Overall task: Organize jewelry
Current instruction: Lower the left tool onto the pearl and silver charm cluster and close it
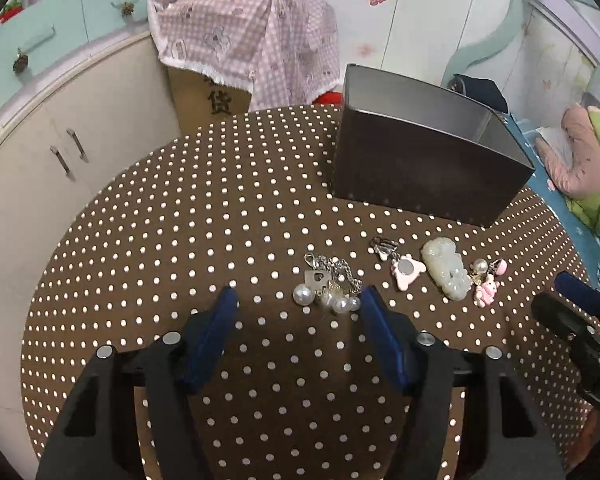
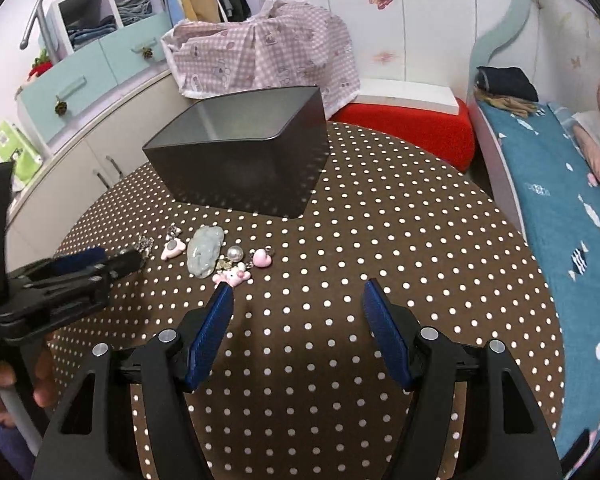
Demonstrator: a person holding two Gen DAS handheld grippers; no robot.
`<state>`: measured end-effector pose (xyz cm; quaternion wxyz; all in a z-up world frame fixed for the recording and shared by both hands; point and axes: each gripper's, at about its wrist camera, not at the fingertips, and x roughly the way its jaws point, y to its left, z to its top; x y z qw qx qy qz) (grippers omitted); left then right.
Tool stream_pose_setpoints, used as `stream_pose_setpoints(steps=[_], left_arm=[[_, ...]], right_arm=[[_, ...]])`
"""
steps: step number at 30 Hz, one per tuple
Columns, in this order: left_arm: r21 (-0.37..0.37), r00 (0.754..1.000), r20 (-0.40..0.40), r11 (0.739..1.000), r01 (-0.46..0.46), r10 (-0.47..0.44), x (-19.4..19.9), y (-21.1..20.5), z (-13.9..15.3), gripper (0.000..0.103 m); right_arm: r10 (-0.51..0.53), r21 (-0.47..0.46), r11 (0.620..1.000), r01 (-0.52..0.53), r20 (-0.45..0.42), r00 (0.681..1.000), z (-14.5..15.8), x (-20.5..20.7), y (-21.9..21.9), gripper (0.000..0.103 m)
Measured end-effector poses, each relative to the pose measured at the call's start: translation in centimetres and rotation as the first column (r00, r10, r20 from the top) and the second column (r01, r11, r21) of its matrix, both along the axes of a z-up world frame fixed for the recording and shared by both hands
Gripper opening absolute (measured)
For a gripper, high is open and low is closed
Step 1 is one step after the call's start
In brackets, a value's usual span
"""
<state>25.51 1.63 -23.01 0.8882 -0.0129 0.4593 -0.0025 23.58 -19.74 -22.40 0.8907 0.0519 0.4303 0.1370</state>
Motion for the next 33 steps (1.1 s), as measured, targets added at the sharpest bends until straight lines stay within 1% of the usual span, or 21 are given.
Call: stream_pose_setpoints(steps=[2, 4, 5, 7, 9, 10, 12, 13, 14, 16, 17, 21, 23, 24, 25, 27, 28, 30, 33], left_arm=[[0.043, 1.0, 0.001, 0.999, 0.015, -0.015, 0.0, -0.5, -0.1, 0.054], [0.038, 1.0, -0.002, 0.999, 0.024, -0.024, -0.2, -0.4, -0.1, 0.044], [0.039, 1.0, -0.002, 0.999, 0.03, -0.03, -0.3, -0.4, -0.1, 0.041], [0.039, 0.999, 0.002, 0.998, 0.04, -0.04, -0.6, -0.2, 0.0, 0.024], [0.03, 0.999, 0.003, 0.998, 0.046, -0.046, -1.0, 0.3, 0.1, 0.018], [0.021, 0.999, 0.006, 0.999, 0.05, -0.05, -1.1, 0.7, 0.1, 0.012], [0.004, 0.999, 0.006, 0.999, 0.052, -0.052, -1.1, 1.6, 0.1, 0.004], [-0.009, 0.998, 0.006, 0.998, 0.056, -0.056, -1.3, 2.0, 0.1, 0.003], [-0.028, 0.998, 0.006, 0.998, 0.058, -0.058, -1.4, 2.3, 0.1, 0.003], [-0.101, 0.998, 0.007, 0.992, 0.07, -0.069, -1.7, 3.1, 0.2, 0.002], [-0.119, 0.997, 0.01, 0.99, 0.072, -0.071, -1.9, 3.4, 0.2, 0.002], [-0.109, 0.997, 0.01, 0.991, 0.076, -0.075, -2.5, 3.9, 0.1, 0.002], [-0.122, 0.997, 0.01, 0.99, 0.075, -0.074, -2.6, 4.0, 0.4, 0.005], [-0.141, 0.998, 0.018, 0.988, 0.068, -0.066, -2.5, 4.2, 0.5, 0.013], [-0.143, 0.998, 0.027, 0.988, 0.059, -0.056, -2.5, 4.3, 0.7, 0.023], [-0.111, 0.998, 0.042, 0.992, 0.054, -0.049, -2.2, 4.1, 1.0, 0.028], [-0.095, 0.998, 0.039, 0.994, 0.06, -0.057, -1.7, 3.9, 1.0, 0.028], [-0.09, 0.997, 0.031, 0.993, 0.071, -0.068, -1.2, 3.6, 0.9, 0.028], [-0.063, 0.996, 0.023, 0.994, 0.087, -0.086, -0.3, 3.0, 0.6, 0.027]], right_arm=[[0.003, 0.008, 1.0, -0.003, 0.001, 1.0, 0.0, 0.0, 0.0, 0.065], [0.005, 0.01, 1.0, -0.005, -0.001, 1.0, 0.1, 0.0, 0.0, 0.065], [0.006, 0.011, 1.0, -0.006, -0.001, 1.0, 0.0, -0.1, -0.1, 0.065], [0.007, 0.01, 1.0, -0.007, -0.005, 1.0, -0.1, -0.1, -0.4, 0.065], [0.006, 0.012, 1.0, -0.006, -0.006, 1.0, -0.1, -0.2, -0.5, 0.065], [0.005, 0.01, 1.0, -0.005, -0.009, 1.0, -0.2, -0.3, -0.5, 0.065], [0.007, 0.011, 1.0, -0.006, -0.015, 1.0, -0.3, -0.4, -0.4, 0.065], [0.007, 0.011, 1.0, -0.007, -0.016, 1.0, -0.3, -0.6, -0.2, 0.065], [0.011, 0.008, 1.0, -0.011, -0.016, 1.0, -0.3, -0.7, -0.1, 0.065], [0.015, 0.006, 1.0, -0.015, -0.014, 1.0, -0.2, -0.8, 0.2, 0.065], [0.014, 0.006, 1.0, -0.014, -0.011, 1.0, -0.1, -0.9, 0.3, 0.065], [0.019, 0.0, 1.0, -0.019, -0.012, 1.0, 0.0, -1.0, 0.6, 0.065], [0.023, -0.003, 1.0, -0.023, -0.015, 1.0, 0.0, -1.0, 0.9, 0.065], [0.025, -0.004, 1.0, -0.025, -0.015, 1.0, 0.0, -1.1, 1.1, 0.065], [0.027, -0.005, 1.0, -0.027, -0.016, 1.0, 0.0, -1.1, 1.2, 0.065], [0.03, -0.008, 1.0, -0.03, -0.019, 0.999, -0.1, -1.2, 1.4, 0.065], [0.03, -0.008, 1.0, -0.03, -0.021, 0.999, -0.2, -1.2, 1.4, 0.065], [0.028, -0.007, 1.0, -0.029, -0.025, 0.999, -0.3, -1.2, 1.5, 0.065], [0.025, -0.006, 1.0, -0.025, -0.03, 0.999, -0.6, -1.2, 1.3, 0.065]])
